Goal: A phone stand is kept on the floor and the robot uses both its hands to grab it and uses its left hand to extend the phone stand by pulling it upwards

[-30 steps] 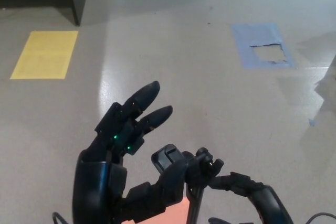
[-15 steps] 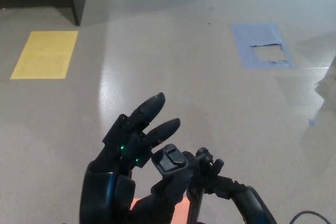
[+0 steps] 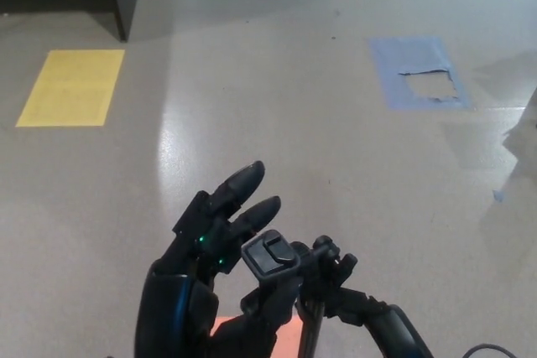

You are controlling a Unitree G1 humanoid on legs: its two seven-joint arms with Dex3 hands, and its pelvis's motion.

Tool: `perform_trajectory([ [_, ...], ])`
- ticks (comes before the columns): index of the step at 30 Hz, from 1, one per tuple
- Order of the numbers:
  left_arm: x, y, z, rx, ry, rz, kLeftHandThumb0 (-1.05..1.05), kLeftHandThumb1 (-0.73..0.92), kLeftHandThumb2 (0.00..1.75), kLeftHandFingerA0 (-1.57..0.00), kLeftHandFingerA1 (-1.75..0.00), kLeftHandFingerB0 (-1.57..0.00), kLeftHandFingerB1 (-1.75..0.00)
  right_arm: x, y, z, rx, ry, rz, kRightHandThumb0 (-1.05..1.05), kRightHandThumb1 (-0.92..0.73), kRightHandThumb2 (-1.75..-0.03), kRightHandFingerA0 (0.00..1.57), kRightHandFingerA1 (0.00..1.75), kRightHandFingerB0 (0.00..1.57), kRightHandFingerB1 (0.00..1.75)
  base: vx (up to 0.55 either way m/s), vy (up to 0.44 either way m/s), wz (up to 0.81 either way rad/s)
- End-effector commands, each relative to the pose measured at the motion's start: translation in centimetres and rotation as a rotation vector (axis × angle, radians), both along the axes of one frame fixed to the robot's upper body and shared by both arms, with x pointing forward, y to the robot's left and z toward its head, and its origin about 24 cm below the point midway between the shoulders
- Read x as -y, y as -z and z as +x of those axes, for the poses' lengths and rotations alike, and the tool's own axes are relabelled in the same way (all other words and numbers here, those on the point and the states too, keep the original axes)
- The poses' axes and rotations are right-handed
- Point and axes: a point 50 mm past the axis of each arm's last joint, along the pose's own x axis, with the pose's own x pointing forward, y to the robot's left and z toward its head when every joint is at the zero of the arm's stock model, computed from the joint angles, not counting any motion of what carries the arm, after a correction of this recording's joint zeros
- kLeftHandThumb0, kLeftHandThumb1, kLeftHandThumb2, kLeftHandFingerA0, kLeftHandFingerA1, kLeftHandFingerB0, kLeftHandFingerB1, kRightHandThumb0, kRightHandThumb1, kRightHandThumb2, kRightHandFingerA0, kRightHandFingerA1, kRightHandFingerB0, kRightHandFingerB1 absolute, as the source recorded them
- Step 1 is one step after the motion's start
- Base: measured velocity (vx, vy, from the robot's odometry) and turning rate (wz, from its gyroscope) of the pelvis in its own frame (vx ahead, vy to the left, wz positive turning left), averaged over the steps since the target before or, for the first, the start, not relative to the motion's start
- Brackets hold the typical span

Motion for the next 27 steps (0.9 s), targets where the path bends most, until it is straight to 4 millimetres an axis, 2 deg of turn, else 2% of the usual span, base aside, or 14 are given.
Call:
perform_trajectory([
  [1,-0.4,1.1,1.6,-0.04,-0.04,0.024,-0.57,0.57,0.58,-0.26,-0.34,-0.27,-0.29,-0.3,0.2,0.4,-0.012,0.022,-0.04,-1.05,-0.54,-0.63,0.0,0.87,0.0,0.56,0.0,0.0,0.0],
  [3,-0.6,1.8,2.9,-0.087,-0.075,0.025,-0.28,0.37,0.93,-0.1,-0.53,-0.09,-0.5,-0.3,0.2,0.4,-0.008,0.023,-0.076,-1.05,-0.55,-0.63,0.0,0.91,0.0,0.55,0.0,0.0,0.0],
  [4,-0.6,1.9,3.4,-0.104,-0.088,0.009,-0.49,0.51,0.56,-0.26,-0.34,-0.27,-0.3,-0.3,0.2,0.5,-0.008,0.025,-0.09,-0.57,0.15,-0.71,0.02,0.67,0.05,0.68,0.0,0.0,0.0],
  [5,-0.6,1.9,3.9,-0.119,-0.098,-0.01,-0.49,0.51,0.56,-0.26,-0.34,-0.27,-0.3,-0.3,0.2,0.6,-0.009,0.027,-0.104,-0.57,0.15,-0.71,0.02,0.67,0.05,0.68,0.0,0.0,0.0],
  [6,-0.6,1.8,4.5,-0.125,-0.112,-0.019,-0.43,0.49,0.55,-0.31,-0.37,-0.38,-0.34,-0.3,0.2,0.6,-0.015,0.033,-0.115,-1.05,-0.4,-0.83,0.4,1.11,0.4,1.07,0.0,0.0,0.0],
  [7,-0.4,1.5,5.4,-0.14,-0.131,-0.026,-0.5,0.39,0.71,-0.34,-0.49,-0.41,-0.47,-0.2,0.4,0.5,-0.026,0.046,-0.126,-1.05,-0.51,-0.59,0.53,1.14,0.65,1.13,0.0,0.0,0.0],
  [8,-0.4,1.5,5.7,-0.15,-0.135,-0.028,-0.5,0.39,0.71,-0.34,-0.49,-0.41,-0.47,-0.2,0.5,0.5,-0.03,0.053,-0.123,-1.05,-0.51,-0.59,0.53,1.14,0.65,1.13,0.0,0.0,0.0],
  [9,-0.3,1.3,6.2,-0.171,-0.145,-0.026,-0.5,0.44,0.54,-0.57,-0.48,-0.61,-0.55,-0.2,0.6,0.4,-0.038,0.066,-0.11,-1.05,-0.48,-0.57,0.94,1.2,1.08,1.21,0.0,0.0,0.0],
  [12,-0.1,1.0,6.9,-0.201,-0.161,-0.022,-0.5,0.44,0.54,-0.57,-0.48,-0.61,-0.55,-0.3,0.7,0.3,-0.051,0.084,-0.093,-1.05,-0.48,-0.57,0.94,1.2,1.08,1.21,0.0,0.0,0.0],
  [13,0.5,0.7,7.3,-0.256,-0.156,-0.068,-0.41,0.38,0.63,-1.05,-1.18,-0.89,-1.42,-0.4,0.7,0.3,-0.044,0.111,-0.087,-0.86,-0.5,-0.56,1.57,1.32,1.57,1.35,0.0,0.0,0.0],
  [19,3.1,-0.2,7.5,-0.417,-0.095,-0.284,-0.14,0.5,0.57,-0.98,-1.51,-0.91,-1.6,-0.8,0.5,0.4,0.0,0.215,-0.02,-0.81,-0.54,-0.57,1.57,1.35,1.57,1.36,0.0,0.0,0.0],
  [21,6.2,0.0,6.1,-0.554,0.071,-0.458,-0.03,0.58,0.56,-0.87,-1.75,-0.7,-1.75,-0.7,0.1,1.4,-0.004,0.303,0.097,-0.8,-0.29,-0.89,1.54,1.36,1.28,1.14,0.0,0.0,0.0],
  [22,7.1,0.1,5.5,-0.589,0.105,-0.5,-0.03,0.59,0.55,-0.84,-1.75,-0.68,-1.75,-0.5,-0.1,1.6,0.03,0.294,0.12,-0.86,-0.38,-0.87,1.29,1.2,0.55,0.96,0.0,0.0,0.0],
  [27,7.8,0.3,4.9,-0.623,0.13,-0.545,-0.03,0.58,0.56,-0.82,-1.75,-0.66,-1.75,-0.2,-0.1,1.9,0.078,0.287,0.053,-0.9,-0.63,-0.59,1.0,1.11,0.36,1.05,0.0,0.0,0.0],
])
